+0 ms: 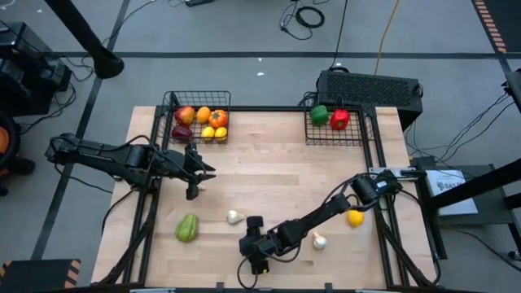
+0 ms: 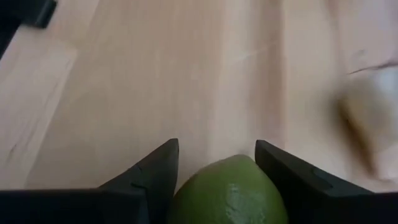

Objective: Sort produce into baskets
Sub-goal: Put the green lime in the left basket

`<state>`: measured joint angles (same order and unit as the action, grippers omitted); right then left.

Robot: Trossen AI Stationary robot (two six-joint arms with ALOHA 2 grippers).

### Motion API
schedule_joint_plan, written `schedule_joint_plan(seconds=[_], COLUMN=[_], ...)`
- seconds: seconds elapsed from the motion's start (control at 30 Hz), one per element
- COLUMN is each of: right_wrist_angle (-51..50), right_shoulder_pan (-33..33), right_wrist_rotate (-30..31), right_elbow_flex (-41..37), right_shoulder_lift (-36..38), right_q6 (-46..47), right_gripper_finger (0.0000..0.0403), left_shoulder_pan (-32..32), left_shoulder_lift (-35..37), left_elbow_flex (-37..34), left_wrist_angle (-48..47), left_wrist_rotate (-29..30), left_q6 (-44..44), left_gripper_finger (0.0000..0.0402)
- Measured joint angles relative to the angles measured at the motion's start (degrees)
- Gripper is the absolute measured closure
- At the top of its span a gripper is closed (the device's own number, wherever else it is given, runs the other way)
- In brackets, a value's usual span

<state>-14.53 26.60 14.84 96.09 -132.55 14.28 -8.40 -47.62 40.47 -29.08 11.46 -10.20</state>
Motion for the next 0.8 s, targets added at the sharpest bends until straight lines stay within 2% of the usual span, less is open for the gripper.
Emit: schedule_joint_plan(seconds=[0.2, 0.43, 0.53, 0.67, 0.8], right_wrist_angle=[-4.11, -8.78, -9.98, -12.33, -14.09], right_shoulder_pan=[-1.25, -1.48, -1.68, -2.89, -5.21], right_wrist_rotate=[1.50, 1.57, 1.71, 6.35, 11.61], right_elbow_flex=[0.02, -0.02, 0.02, -0.02, -0.02], right_shoulder_lift=[4.62, 7.78, 8.87, 10.78, 14.95], right_q6=[-2.70, -6.03, -8.39, -14.31, -21.19], right_gripper_finger=[0.0206, 0.0211, 0.0209, 0.0210, 0.0210], left_shoulder_pan=[0.00, -0.06, -1.38, -6.66, -16.30], left_shoulder_lift=[0.00, -2.82, -5.09, -6.59, -6.54], left_elbow_flex=[0.00, 0.00, 0.00, 0.00, 0.00], left_wrist_angle=[0.22, 0.14, 0.37, 0.42, -0.10], left_wrist_rotate=[2.55, 3.65, 6.80, 12.74, 20.66], left_q6=[-1.57, -10.29, -14.73, -20.54, -27.88], left_gripper_finger=[0.0298, 0.0298, 0.0298, 0.0298, 0.0298])
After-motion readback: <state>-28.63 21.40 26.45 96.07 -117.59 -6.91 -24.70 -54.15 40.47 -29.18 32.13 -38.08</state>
